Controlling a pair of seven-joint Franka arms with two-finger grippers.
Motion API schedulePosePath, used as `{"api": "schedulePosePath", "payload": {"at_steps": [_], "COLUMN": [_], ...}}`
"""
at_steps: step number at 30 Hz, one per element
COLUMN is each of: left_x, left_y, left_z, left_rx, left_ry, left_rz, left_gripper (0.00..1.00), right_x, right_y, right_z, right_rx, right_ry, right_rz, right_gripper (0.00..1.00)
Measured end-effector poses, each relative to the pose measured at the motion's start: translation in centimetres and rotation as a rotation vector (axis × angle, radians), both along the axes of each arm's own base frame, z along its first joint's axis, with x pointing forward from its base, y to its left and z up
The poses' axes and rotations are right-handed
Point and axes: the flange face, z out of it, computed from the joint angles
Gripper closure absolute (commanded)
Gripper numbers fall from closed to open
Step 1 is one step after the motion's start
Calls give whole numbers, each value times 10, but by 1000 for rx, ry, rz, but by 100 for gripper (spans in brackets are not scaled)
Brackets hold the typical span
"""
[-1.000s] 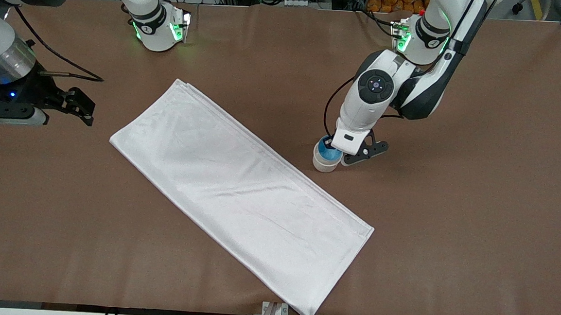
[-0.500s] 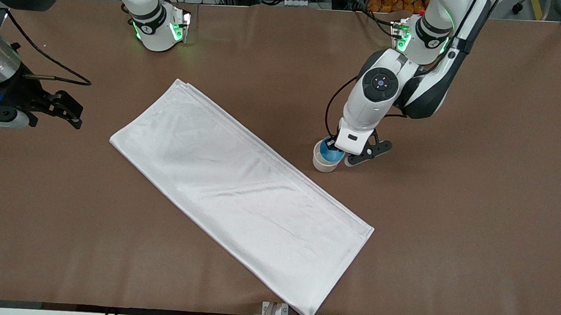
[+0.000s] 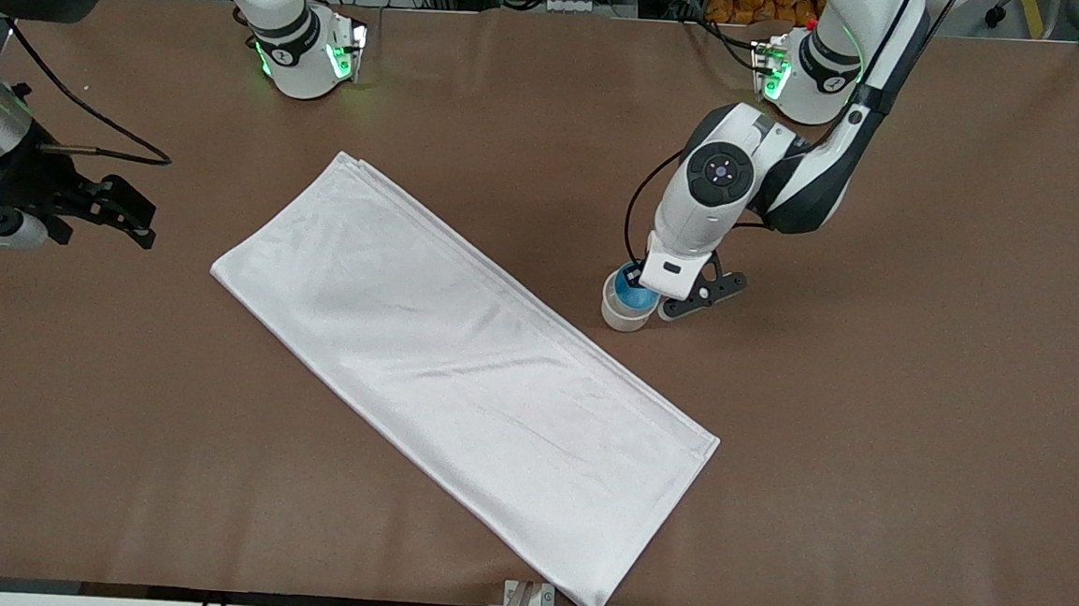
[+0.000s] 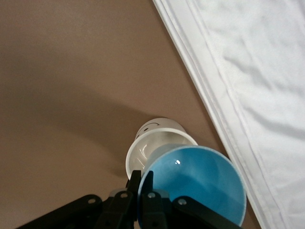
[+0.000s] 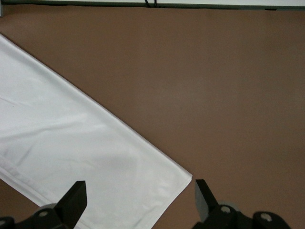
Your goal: Place blue cup into white mug on table
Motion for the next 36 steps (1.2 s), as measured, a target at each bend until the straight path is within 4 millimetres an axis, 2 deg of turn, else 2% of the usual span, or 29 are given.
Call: {"api": "schedulePosePath", "payload": {"at_steps": [8, 9, 10, 11, 23, 29, 33, 36], "left_x": [2, 2, 2, 3, 5, 16, 33, 50], "left_y": [-1, -1, -2, -2, 0, 5, 22, 48], "left_z": [-10, -12, -13, -14, -16, -4, 12, 26], "left_rx": [-5, -6, -7, -7, -8, -22, -19, 7], "left_ry": [-6, -6, -7, -7, -8, -31, -48, -50], "left_rz": [1, 1, 2, 2, 7, 24, 20, -39], "left_gripper": [100, 89, 47, 0, 0, 0, 0, 0], "right_x": [0, 0, 0, 0, 1, 2, 2, 2], "right_y": [0, 1, 1, 1, 3, 4, 4, 4], "right_z": [-2, -3, -3, -3, -7, -10, -10, -11], "right_rx": [0, 0, 0, 0, 1, 0, 0, 0], "right_ry": [4, 5, 6, 7, 6, 11, 12, 13], "right_rz": [1, 1, 1, 1, 5, 7, 7, 7], "right_gripper": [0, 0, 0, 0, 0, 0, 0, 0]}}
